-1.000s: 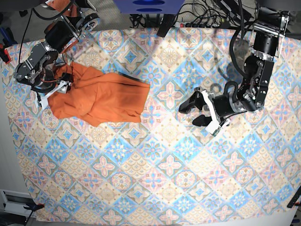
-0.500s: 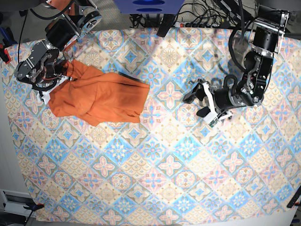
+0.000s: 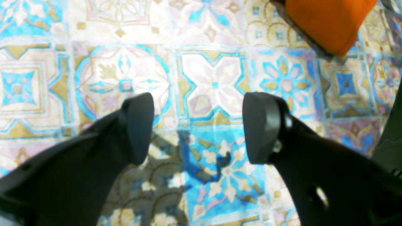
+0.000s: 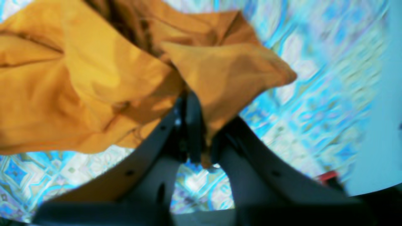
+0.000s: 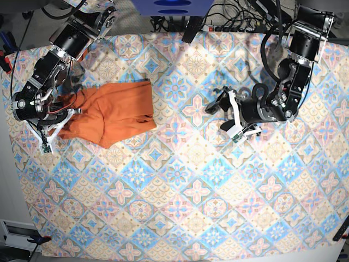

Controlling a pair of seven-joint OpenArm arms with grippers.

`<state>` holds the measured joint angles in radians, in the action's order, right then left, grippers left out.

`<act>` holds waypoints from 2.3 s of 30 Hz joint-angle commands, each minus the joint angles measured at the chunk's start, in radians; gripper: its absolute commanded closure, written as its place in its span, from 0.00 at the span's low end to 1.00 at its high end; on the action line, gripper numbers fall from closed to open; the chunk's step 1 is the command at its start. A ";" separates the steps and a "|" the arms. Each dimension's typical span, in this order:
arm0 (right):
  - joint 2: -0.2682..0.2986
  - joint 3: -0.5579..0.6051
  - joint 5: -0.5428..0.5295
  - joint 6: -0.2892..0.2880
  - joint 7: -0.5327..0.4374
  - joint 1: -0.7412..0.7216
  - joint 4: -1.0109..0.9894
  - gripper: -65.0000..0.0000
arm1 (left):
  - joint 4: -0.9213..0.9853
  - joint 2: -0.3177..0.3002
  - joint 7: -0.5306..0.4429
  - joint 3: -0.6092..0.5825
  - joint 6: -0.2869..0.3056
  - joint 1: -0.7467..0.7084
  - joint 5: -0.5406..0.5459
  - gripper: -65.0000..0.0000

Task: Fold the T-shirt properly
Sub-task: 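Grasp the shirt with both grippers and fold it over itself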

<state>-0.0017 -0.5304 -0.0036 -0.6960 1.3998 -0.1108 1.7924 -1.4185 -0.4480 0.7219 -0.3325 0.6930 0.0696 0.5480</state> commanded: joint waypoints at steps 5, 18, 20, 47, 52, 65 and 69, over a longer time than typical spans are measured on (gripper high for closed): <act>0.009 0.141 0.001 -0.002 -0.004 0.039 0.102 0.96 | -0.003 0.022 -0.020 0.005 0.005 0.019 0.014 0.34; 0.015 0.344 0.003 -0.002 -0.004 0.093 0.140 0.97 | 0.144 0.229 0.017 -0.161 0.005 0.108 -0.039 0.44; 0.015 0.365 0.003 -0.002 -0.004 0.099 0.149 0.97 | 0.149 0.254 0.017 -0.164 0.005 0.115 -0.044 0.49; 0.056 0.858 0.003 -0.002 -0.072 0.164 0.145 0.97 | 0.760 0.493 -0.143 -0.211 0.005 0.292 -0.036 0.52; 0.058 0.867 0.003 -0.002 -0.073 0.165 0.122 0.97 | 0.760 0.429 -0.130 -0.096 0.005 0.290 0.007 0.52; 0.052 0.867 0.001 -0.002 -0.227 0.165 -0.116 0.96 | 0.758 0.237 0.046 0.134 0.005 0.283 0.146 0.52; 0.024 0.896 0.001 -0.002 -0.224 0.158 -0.168 0.95 | 0.758 0.200 0.044 0.137 0.005 0.283 0.154 0.52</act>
<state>0.0284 0.3599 0.0116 -0.6956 1.1831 0.0631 1.6070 -0.6617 -0.2237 0.7315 -0.1967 0.7494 0.3466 0.7578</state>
